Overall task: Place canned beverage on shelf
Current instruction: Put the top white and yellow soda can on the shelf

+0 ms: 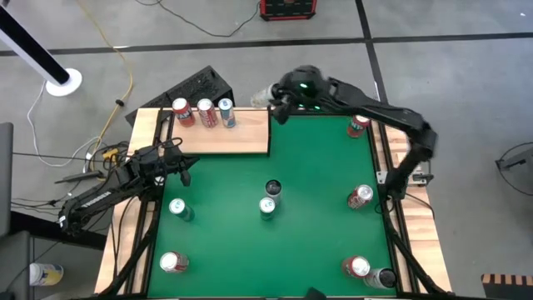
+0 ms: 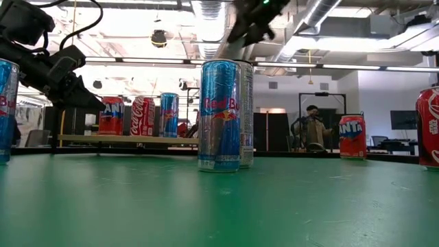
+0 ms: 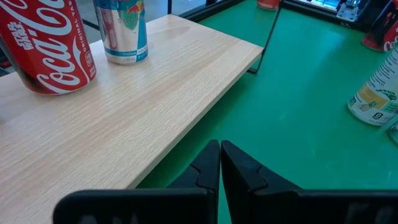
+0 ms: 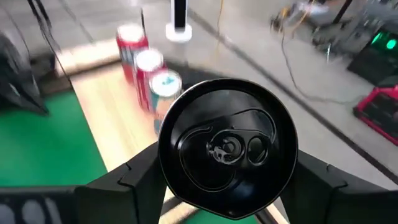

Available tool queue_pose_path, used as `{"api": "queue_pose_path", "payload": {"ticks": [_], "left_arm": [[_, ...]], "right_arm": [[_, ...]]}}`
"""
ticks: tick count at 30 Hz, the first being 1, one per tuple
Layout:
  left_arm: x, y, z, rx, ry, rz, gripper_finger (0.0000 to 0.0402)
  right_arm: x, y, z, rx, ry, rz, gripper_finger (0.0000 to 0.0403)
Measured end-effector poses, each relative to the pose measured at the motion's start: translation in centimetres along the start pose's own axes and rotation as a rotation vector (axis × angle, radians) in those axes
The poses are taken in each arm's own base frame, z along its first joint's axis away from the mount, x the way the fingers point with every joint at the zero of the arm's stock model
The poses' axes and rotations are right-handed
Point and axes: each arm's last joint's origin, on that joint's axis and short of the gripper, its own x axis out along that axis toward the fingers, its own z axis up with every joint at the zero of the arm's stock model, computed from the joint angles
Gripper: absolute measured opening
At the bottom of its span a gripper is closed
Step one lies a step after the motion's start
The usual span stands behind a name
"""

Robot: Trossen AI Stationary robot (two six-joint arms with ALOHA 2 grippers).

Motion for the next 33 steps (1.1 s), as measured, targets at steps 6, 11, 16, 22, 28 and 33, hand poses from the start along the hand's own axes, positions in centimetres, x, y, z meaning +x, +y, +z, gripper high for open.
{"api": "queue_pose_path", "payload": {"ticks": [6,11,16,22,28,33], "left_arm": [[0.0,0.0,0.0,0.0,0.0,0.0,0.0],[0.0,0.0,0.0,0.0,0.0,0.0,0.0],[0.0,0.0,0.0,0.0,0.0,0.0,0.0],[0.0,0.0,0.0,0.0,0.001,0.0,0.0],[0.0,0.0,0.0,0.0,0.002,-0.001,0.0],[0.0,0.0,0.0,0.0,0.001,0.0,0.0]], "right_arm": [[5.4,-1.8,1.9,-0.01,0.146,0.097,0.027],[9.3,-2.5,1.5,-0.044,0.242,0.147,0.027],[11.5,-2.9,-0.3,-0.05,0.291,0.203,0.027],[13.2,-2.8,-1.3,-0.094,0.312,0.225,0.027],[14.9,-1.6,-2.6,-0.165,0.349,0.26,0.027],[14.8,-1.6,-2.6,-0.18,0.351,0.252,0.027]]}}
